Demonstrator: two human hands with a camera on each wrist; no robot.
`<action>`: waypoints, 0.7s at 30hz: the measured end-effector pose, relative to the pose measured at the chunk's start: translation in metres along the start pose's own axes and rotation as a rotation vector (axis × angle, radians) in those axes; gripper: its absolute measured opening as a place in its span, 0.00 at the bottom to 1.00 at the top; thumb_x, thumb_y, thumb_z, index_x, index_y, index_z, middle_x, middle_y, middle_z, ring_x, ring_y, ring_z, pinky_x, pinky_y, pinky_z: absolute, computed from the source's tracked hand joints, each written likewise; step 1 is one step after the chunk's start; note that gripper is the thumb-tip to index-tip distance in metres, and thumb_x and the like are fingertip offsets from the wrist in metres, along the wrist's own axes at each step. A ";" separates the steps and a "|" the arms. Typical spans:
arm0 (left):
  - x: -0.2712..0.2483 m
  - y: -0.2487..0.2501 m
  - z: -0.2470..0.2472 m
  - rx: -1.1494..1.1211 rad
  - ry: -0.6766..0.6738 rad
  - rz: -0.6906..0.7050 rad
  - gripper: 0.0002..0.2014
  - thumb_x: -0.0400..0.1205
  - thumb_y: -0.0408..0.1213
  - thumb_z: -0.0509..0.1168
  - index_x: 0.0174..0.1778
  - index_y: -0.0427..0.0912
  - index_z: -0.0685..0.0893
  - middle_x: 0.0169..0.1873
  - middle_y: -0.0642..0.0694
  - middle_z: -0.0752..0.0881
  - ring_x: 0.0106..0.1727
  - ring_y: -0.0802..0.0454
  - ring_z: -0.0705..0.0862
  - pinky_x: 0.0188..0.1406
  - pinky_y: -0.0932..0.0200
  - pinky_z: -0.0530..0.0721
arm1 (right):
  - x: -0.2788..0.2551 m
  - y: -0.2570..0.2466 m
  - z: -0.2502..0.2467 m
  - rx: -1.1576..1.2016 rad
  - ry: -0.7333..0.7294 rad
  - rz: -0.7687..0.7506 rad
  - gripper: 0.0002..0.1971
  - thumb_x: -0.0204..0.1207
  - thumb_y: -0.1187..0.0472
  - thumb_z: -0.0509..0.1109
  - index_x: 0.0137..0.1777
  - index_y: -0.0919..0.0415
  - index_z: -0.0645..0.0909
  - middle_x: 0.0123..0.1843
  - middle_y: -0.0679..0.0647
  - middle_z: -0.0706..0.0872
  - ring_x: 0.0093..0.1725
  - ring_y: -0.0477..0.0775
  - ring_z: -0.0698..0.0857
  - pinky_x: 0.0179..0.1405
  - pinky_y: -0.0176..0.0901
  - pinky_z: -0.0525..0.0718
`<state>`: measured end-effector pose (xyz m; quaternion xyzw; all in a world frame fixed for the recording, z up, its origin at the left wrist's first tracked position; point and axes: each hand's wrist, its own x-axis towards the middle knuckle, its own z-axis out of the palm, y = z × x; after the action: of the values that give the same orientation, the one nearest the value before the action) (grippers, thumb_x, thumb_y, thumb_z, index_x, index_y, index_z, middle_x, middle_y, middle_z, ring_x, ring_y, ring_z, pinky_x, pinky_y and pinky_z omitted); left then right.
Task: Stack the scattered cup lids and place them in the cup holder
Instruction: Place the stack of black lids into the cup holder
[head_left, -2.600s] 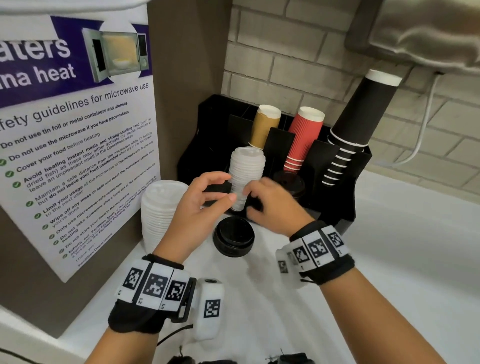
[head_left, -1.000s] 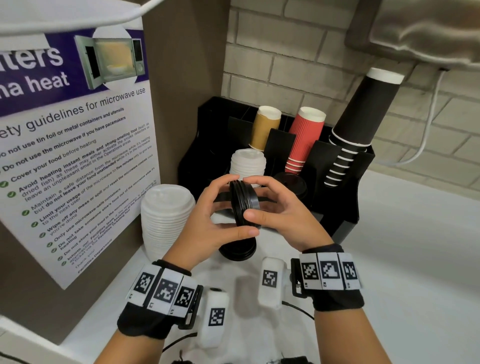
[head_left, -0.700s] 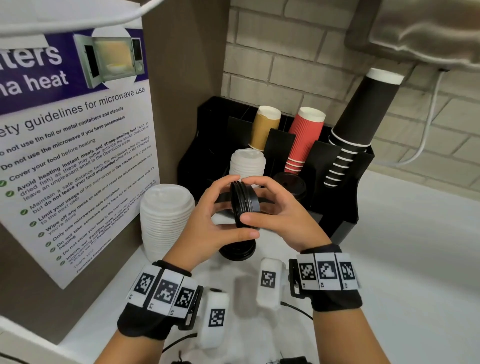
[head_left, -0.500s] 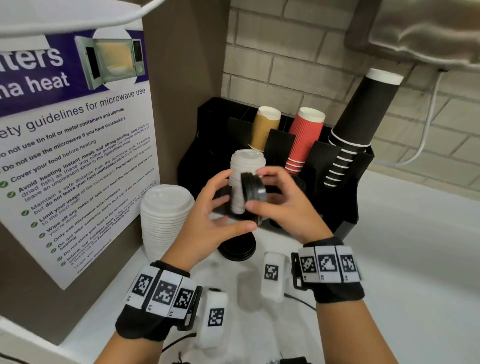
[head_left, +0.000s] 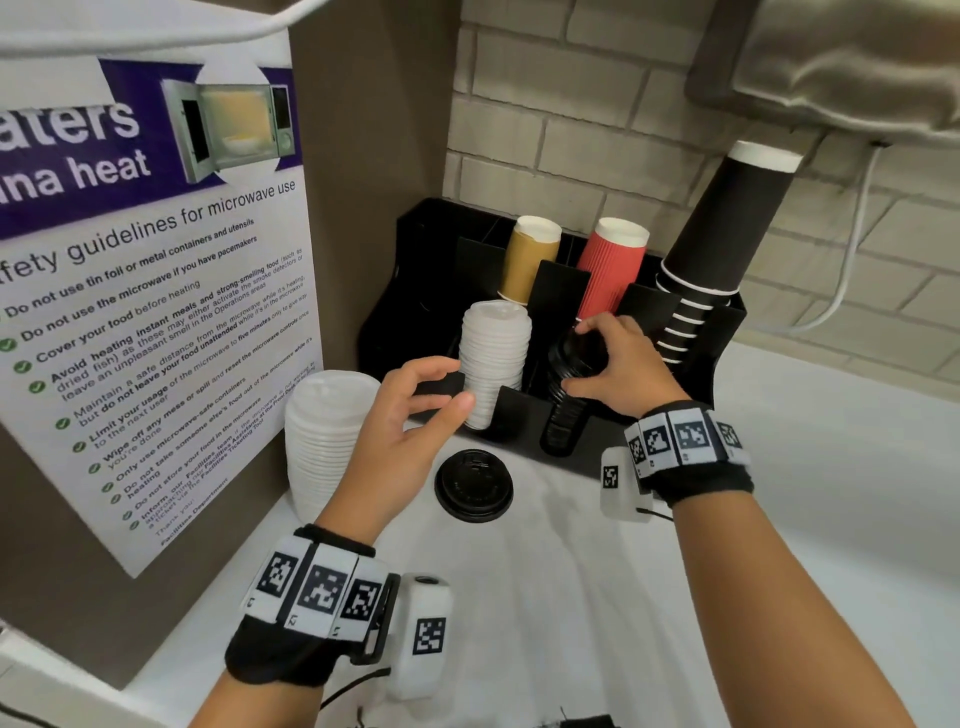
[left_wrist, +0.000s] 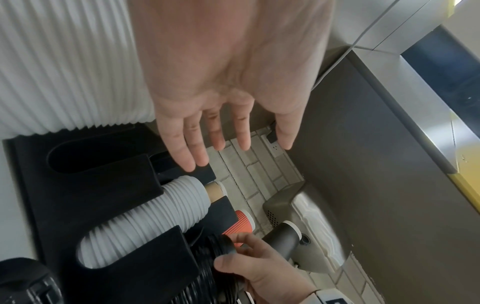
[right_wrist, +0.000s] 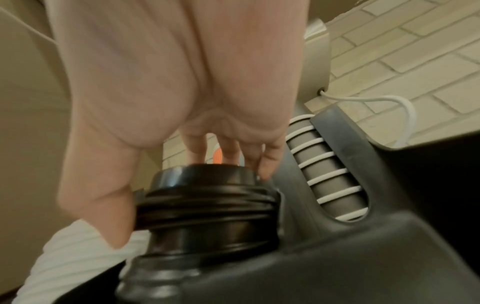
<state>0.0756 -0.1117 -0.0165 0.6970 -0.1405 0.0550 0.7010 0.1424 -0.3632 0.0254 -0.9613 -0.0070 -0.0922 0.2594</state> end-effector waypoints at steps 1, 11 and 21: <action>0.000 0.000 0.000 0.004 0.002 -0.001 0.21 0.70 0.62 0.67 0.58 0.67 0.81 0.65 0.59 0.79 0.58 0.63 0.83 0.64 0.50 0.83 | 0.001 -0.001 0.000 -0.026 -0.037 -0.002 0.33 0.64 0.59 0.81 0.68 0.53 0.72 0.64 0.52 0.70 0.67 0.57 0.73 0.72 0.62 0.69; 0.003 0.003 0.000 0.030 -0.001 -0.015 0.16 0.75 0.53 0.66 0.59 0.62 0.81 0.65 0.57 0.80 0.58 0.63 0.83 0.67 0.43 0.82 | -0.001 0.004 0.003 0.066 0.044 -0.020 0.32 0.67 0.57 0.78 0.70 0.46 0.70 0.64 0.54 0.68 0.61 0.56 0.76 0.57 0.39 0.77; 0.004 0.007 0.004 0.045 -0.017 -0.019 0.15 0.75 0.53 0.66 0.58 0.62 0.81 0.64 0.56 0.80 0.57 0.64 0.83 0.66 0.41 0.81 | 0.001 0.005 0.004 -0.051 -0.115 -0.050 0.34 0.66 0.58 0.80 0.72 0.49 0.71 0.68 0.53 0.66 0.69 0.58 0.72 0.69 0.51 0.72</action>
<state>0.0769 -0.1159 -0.0085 0.7144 -0.1385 0.0454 0.6844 0.1449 -0.3652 0.0195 -0.9709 -0.0436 -0.0434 0.2314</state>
